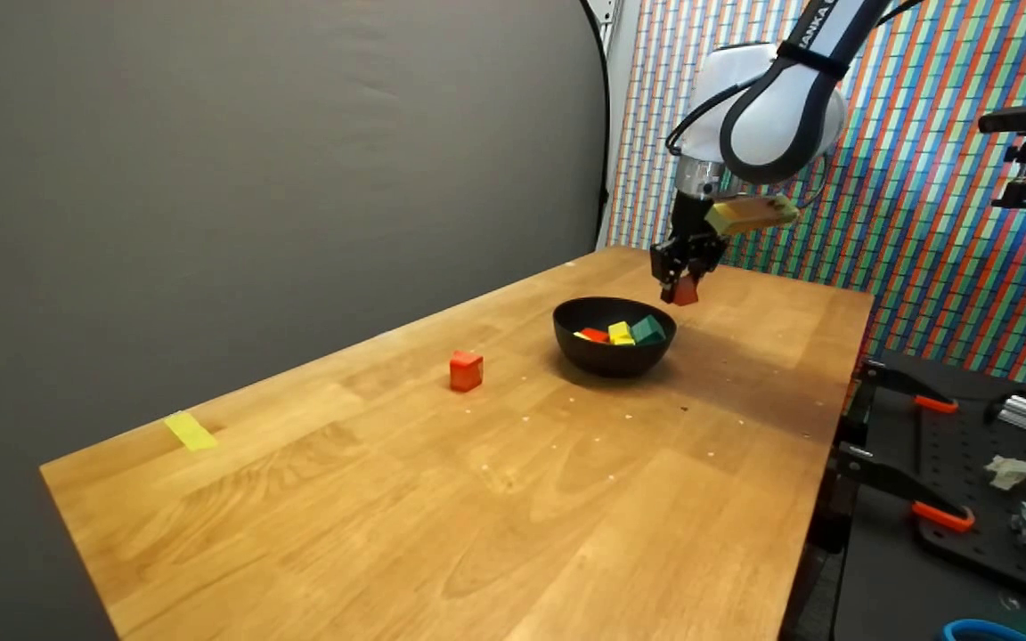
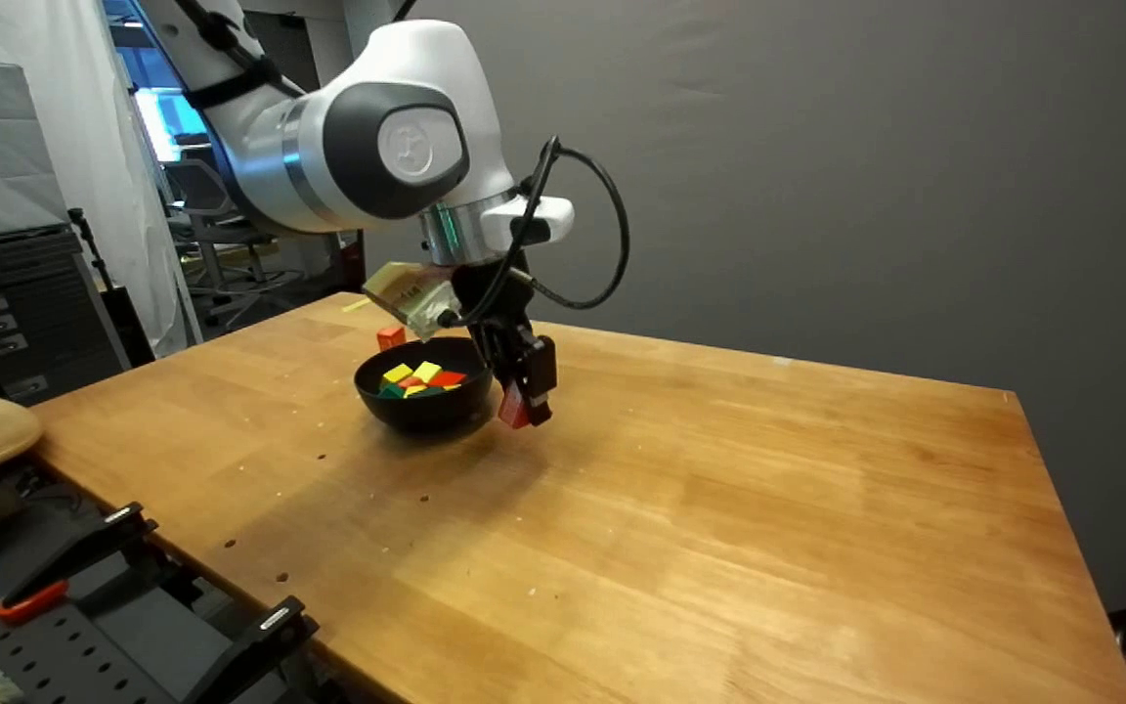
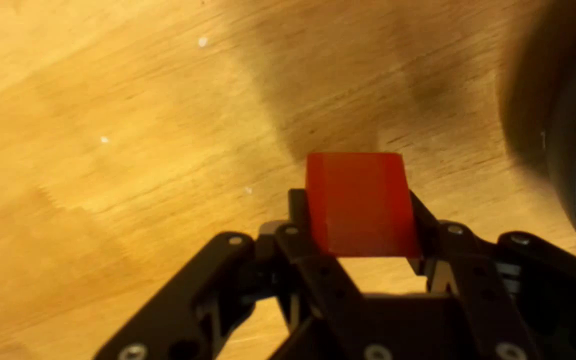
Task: Remove all the objects in the black bowl and put them on the table
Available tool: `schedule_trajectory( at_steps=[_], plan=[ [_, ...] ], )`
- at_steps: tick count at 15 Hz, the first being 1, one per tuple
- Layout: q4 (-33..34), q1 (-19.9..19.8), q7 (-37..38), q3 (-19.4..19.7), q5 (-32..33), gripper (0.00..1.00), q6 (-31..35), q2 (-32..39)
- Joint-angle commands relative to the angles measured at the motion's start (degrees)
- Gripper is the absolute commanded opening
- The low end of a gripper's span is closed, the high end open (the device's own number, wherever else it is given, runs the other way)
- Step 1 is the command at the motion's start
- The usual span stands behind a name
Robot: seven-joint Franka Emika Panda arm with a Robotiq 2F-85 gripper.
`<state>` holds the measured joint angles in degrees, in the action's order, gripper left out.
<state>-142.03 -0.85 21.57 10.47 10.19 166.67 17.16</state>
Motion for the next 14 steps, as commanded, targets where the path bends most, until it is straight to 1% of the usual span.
schedule_trajectory(
  at_steps=[1,2,3,4,5,6,7,8,9,10,11,12,14],
  plan=[
    [-0.86,-0.78,-3.08,-1.49,-6.43,0.21,8.11,4.41],
    [-0.87,-1.31,-4.13,-2.42,-8.34,0.21,9.15,5.29],
    [-0.98,-1.58,-5.2,-3.07,-9.56,0.71,9.78,5.82],
    [-1.02,-2.05,-6.43,-3.91,-10.64,0.72,10.04,6.14],
    [-1.12,-2.05,-7.23,-4.26,-11.32,0.78,10.17,6.19],
    [-1.5,-1.24,-7.97,-3.84,-11.3,0.85,9.94,5.58],
    [-1.81,-0.21,-8.23,-3.05,-11.12,0.94,9.05,4.71],
    [-2.61,2.35,-7.81,-0.51,-9.8,0.99,8.31,2.81],
    [-3.56,5.36,-7.02,2.63,-8.44,1.0,7.93,0.97],
    [-4.89,10.32,-5.91,8.0,-5.59,1.0,6.74,-2.15],
    [-5.28,14.16,-3.16,13.02,0.09,1.0,6.16,-3.85],
    [-3.7,16.46,-0.27,17.2,6.24,1.0,5.37,-3.95],
    [-1.24,24.03,3.86,26.22,15.53,1.0,1.26,-6.71]
  ],
)
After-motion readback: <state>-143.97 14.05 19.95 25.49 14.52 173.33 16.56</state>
